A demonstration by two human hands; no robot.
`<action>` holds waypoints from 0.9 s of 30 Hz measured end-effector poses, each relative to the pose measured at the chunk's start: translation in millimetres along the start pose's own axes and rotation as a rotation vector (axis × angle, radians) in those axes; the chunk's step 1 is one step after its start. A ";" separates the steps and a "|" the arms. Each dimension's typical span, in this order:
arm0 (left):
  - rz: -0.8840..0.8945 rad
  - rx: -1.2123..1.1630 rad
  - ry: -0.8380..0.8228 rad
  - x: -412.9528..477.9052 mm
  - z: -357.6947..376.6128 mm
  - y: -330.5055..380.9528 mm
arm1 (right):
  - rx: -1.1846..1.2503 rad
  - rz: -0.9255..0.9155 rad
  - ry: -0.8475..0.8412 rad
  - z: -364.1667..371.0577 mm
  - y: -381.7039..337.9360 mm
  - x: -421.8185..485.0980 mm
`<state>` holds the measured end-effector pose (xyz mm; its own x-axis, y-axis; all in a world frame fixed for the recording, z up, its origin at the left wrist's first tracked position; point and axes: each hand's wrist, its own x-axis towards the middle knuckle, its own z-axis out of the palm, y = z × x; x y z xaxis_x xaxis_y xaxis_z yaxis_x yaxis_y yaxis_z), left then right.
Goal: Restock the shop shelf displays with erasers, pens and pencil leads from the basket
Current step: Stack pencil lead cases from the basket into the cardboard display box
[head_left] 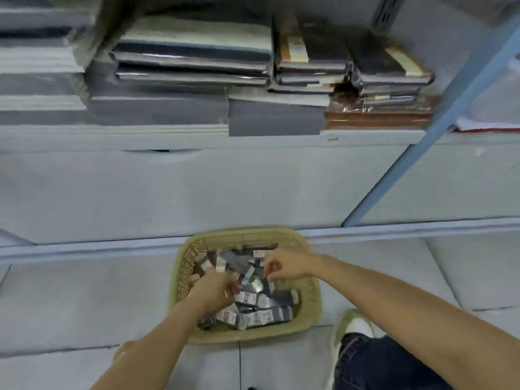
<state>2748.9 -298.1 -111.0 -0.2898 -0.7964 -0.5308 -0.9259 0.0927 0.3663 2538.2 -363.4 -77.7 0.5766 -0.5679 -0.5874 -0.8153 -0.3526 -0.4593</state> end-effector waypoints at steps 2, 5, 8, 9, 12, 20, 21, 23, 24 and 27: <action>-0.017 0.014 -0.042 1.5 26.1 -10.1 | 0.036 0.053 -0.118 33.3 12.2 8.9; 0.005 0.041 -0.037 3.6 49.9 -18.3 | 0.107 0.107 -0.166 65.6 23.3 16.9; 0.053 0.101 0.005 8.0 64.6 -24.1 | 0.046 0.129 -0.130 88.5 30.5 22.0; 0.062 0.128 0.014 9.6 68.1 -24.9 | 0.024 0.125 -0.111 95.7 31.9 22.8; 0.096 0.106 0.047 14.2 75.0 -29.2 | -0.029 0.101 -0.082 111.8 35.3 26.7; -0.198 -0.924 0.291 16.0 50.8 -33.5 | 0.606 0.142 -0.046 67.4 59.0 29.6; -0.251 -1.076 0.309 16.2 48.2 -31.1 | 0.711 0.157 -0.015 62.8 59.3 28.6; -0.314 -1.340 0.275 16.0 45.8 -25.0 | 0.892 0.167 0.049 59.9 54.5 28.8; -0.325 -1.428 0.247 15.7 46.6 -21.5 | 0.949 0.167 0.069 60.1 49.9 29.9; -0.355 -1.544 0.241 16.0 52.6 -11.7 | 1.055 0.126 0.081 69.6 31.7 35.8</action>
<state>2742.4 -280.5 -164.0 0.0583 -0.7303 -0.6806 0.2292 -0.6538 0.7211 2536.7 -343.1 -159.7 0.4543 -0.6165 -0.6430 -0.3879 0.5129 -0.7658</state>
